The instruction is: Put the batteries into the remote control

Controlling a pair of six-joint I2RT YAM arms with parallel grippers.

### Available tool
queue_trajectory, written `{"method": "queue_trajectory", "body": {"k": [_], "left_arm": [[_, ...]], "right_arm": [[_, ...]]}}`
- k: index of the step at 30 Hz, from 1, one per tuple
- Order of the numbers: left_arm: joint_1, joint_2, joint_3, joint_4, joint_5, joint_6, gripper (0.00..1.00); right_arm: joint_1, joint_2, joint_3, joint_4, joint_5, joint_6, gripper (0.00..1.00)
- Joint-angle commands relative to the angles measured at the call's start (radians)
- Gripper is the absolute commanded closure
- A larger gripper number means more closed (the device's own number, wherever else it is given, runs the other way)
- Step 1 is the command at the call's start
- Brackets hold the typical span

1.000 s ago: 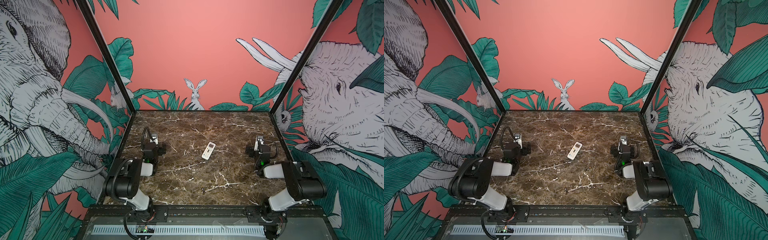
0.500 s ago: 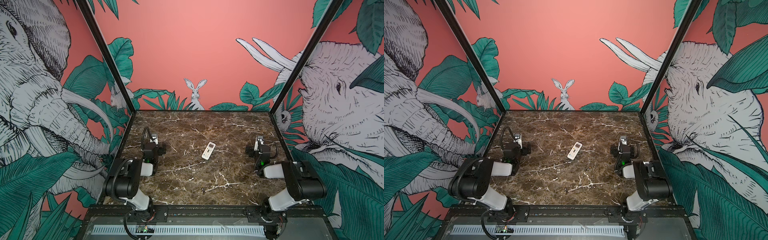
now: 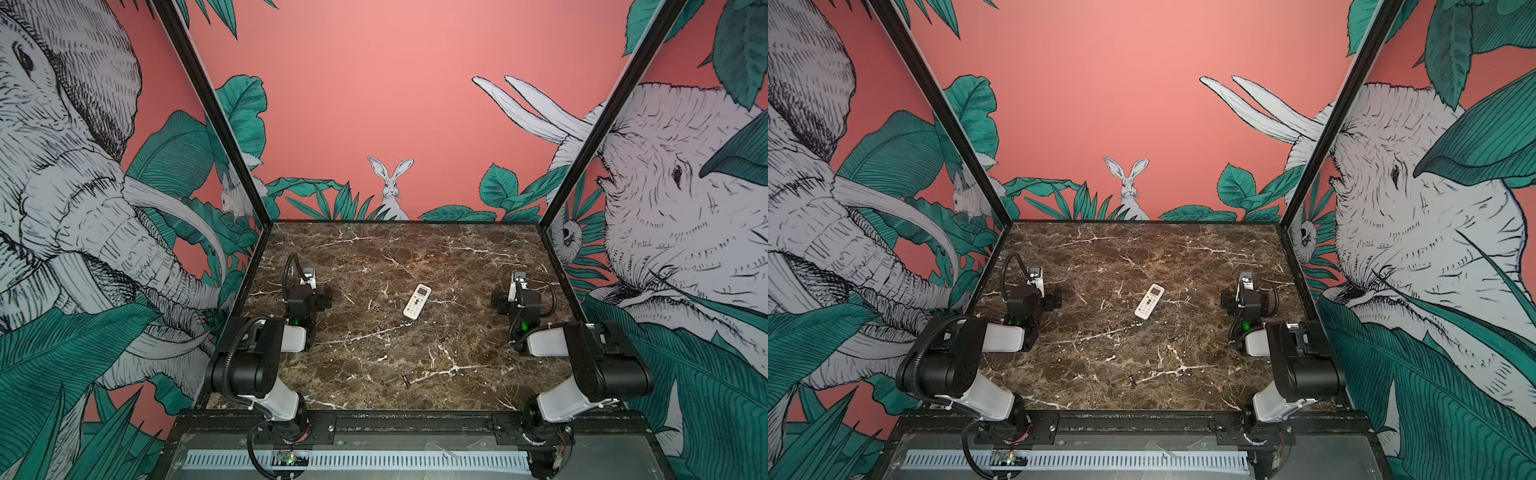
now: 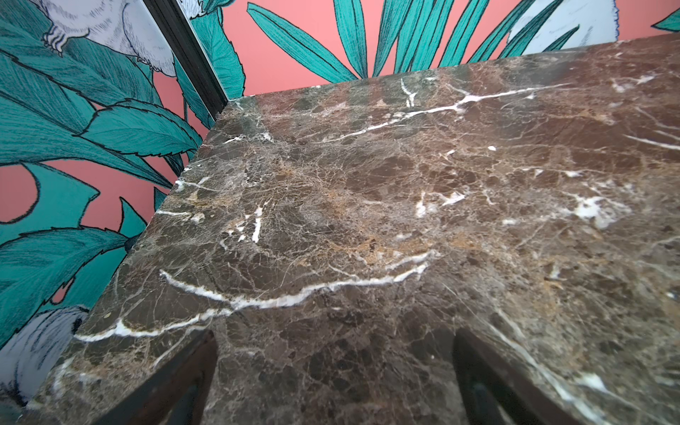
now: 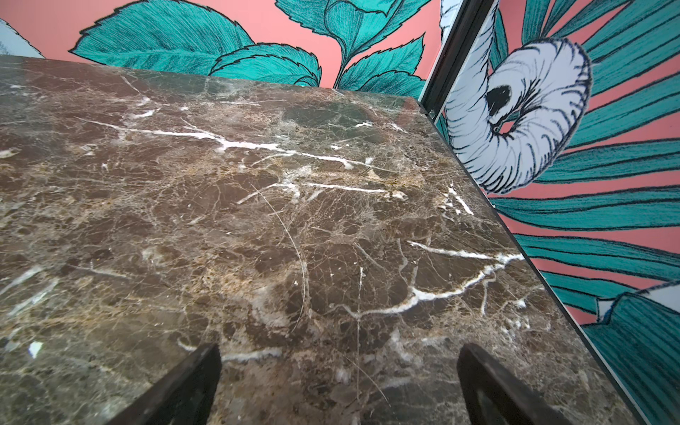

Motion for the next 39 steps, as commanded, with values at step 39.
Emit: {"method": "queue_trajectory", "body": {"k": [39], "left_arm": [[-0.013, -0.316, 0.140, -0.547, -0.104, -0.062, 0.00]], "right_arm": [[0.023, -0.348, 0.087, -0.399, 0.051, 0.095, 0.01]]}}
